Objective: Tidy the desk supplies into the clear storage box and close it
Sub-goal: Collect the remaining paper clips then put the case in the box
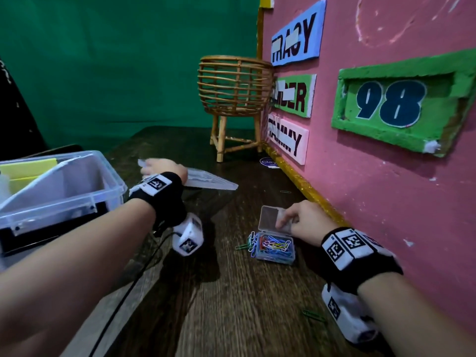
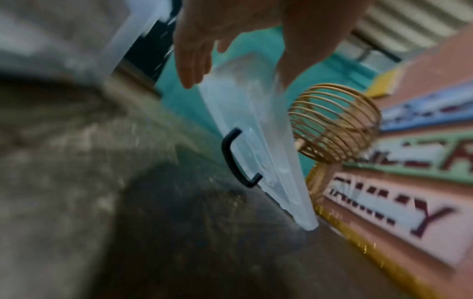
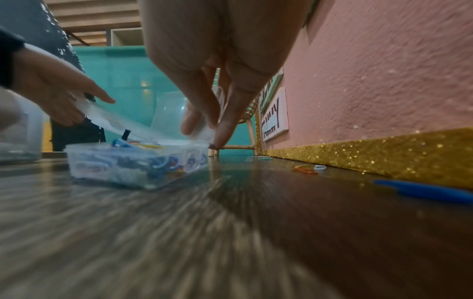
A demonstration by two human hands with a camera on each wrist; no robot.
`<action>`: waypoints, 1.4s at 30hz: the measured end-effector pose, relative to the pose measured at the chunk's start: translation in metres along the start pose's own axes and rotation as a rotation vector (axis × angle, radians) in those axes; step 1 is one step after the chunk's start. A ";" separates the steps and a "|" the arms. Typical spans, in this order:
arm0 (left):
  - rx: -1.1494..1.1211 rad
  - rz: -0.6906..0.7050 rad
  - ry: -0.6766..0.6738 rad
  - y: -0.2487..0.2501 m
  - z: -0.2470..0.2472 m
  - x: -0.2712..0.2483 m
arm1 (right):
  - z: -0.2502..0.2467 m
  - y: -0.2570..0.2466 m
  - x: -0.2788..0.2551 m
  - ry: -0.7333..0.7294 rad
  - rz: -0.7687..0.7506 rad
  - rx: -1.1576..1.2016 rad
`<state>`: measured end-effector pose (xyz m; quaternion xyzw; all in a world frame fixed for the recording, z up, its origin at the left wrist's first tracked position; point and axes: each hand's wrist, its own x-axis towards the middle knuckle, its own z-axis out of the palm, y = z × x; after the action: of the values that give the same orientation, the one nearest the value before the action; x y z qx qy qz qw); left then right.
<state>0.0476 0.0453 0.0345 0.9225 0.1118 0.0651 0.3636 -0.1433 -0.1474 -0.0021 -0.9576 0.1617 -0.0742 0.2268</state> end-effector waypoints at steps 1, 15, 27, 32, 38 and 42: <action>0.017 0.088 0.060 -0.001 -0.001 -0.008 | 0.000 -0.001 -0.001 -0.003 -0.010 0.011; 0.287 0.893 -0.753 -0.023 0.024 -0.080 | 0.005 -0.016 -0.020 -0.241 -0.154 0.242; 0.517 0.743 -0.277 -0.052 0.000 -0.039 | -0.018 -0.003 -0.071 -0.738 0.064 -0.080; 0.553 0.791 -0.273 -0.049 0.007 -0.036 | -0.005 -0.007 -0.049 -0.503 0.013 0.048; 0.536 0.797 -0.284 -0.051 0.010 -0.030 | 0.004 -0.009 0.000 -0.086 0.063 -0.178; 0.530 0.800 -0.283 -0.048 0.012 -0.028 | 0.008 -0.007 -0.004 -0.313 0.383 -0.527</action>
<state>0.0157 0.0647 -0.0081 0.9535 -0.2886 0.0430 0.0750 -0.1435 -0.1367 -0.0058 -0.9353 0.3150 0.1613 0.0037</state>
